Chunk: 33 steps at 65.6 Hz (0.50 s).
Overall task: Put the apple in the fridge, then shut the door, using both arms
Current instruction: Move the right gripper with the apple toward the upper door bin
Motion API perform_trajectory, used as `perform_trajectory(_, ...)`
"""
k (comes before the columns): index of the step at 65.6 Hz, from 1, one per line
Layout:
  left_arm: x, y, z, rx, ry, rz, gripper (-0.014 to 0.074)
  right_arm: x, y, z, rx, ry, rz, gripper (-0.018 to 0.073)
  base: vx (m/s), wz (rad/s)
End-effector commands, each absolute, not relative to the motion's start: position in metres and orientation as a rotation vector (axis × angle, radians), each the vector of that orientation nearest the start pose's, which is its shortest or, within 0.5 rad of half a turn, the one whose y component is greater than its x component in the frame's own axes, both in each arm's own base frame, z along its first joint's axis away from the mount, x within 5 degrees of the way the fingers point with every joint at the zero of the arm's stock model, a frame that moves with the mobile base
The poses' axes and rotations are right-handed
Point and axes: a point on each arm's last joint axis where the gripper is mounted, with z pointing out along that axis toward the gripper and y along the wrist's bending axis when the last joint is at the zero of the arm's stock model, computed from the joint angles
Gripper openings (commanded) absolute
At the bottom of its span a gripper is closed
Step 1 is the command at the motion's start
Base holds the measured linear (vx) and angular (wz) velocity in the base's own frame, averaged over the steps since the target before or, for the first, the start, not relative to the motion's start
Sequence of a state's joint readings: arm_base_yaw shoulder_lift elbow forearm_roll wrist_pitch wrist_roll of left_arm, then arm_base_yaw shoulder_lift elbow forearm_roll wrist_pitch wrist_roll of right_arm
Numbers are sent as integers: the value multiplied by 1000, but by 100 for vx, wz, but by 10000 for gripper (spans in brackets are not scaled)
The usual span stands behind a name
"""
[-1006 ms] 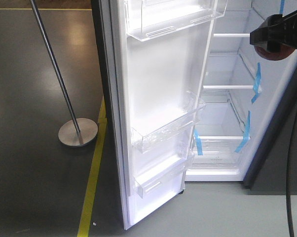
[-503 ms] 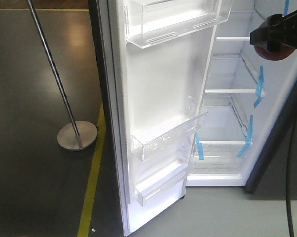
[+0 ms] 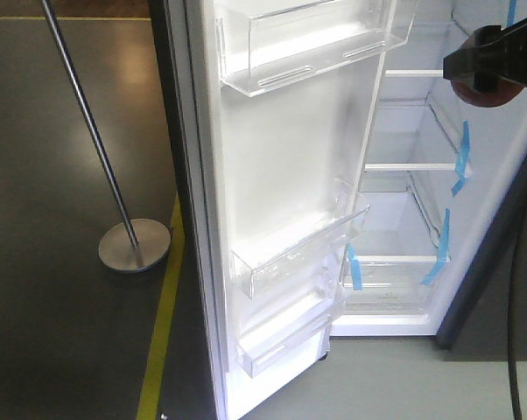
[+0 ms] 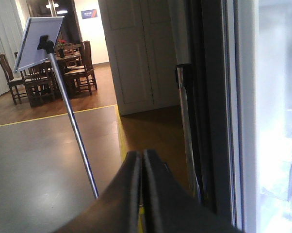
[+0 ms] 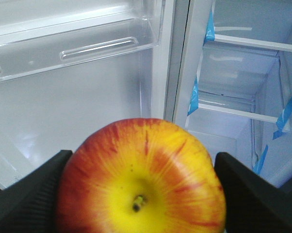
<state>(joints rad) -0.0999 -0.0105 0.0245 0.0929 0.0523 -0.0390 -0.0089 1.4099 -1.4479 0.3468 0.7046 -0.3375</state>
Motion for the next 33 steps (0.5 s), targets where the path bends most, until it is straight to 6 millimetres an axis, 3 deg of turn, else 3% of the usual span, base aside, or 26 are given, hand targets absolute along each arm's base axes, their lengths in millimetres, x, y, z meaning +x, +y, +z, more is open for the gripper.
perform_trajectory(1,54,-5,214,98,1441,-52,-7,307,16,442,-171,1963,171,102,5,0)
perform_trajectory(33,54,-5,214,98,1441,-52,-7,307,16,442,-171,1963,171,102,4,-1)
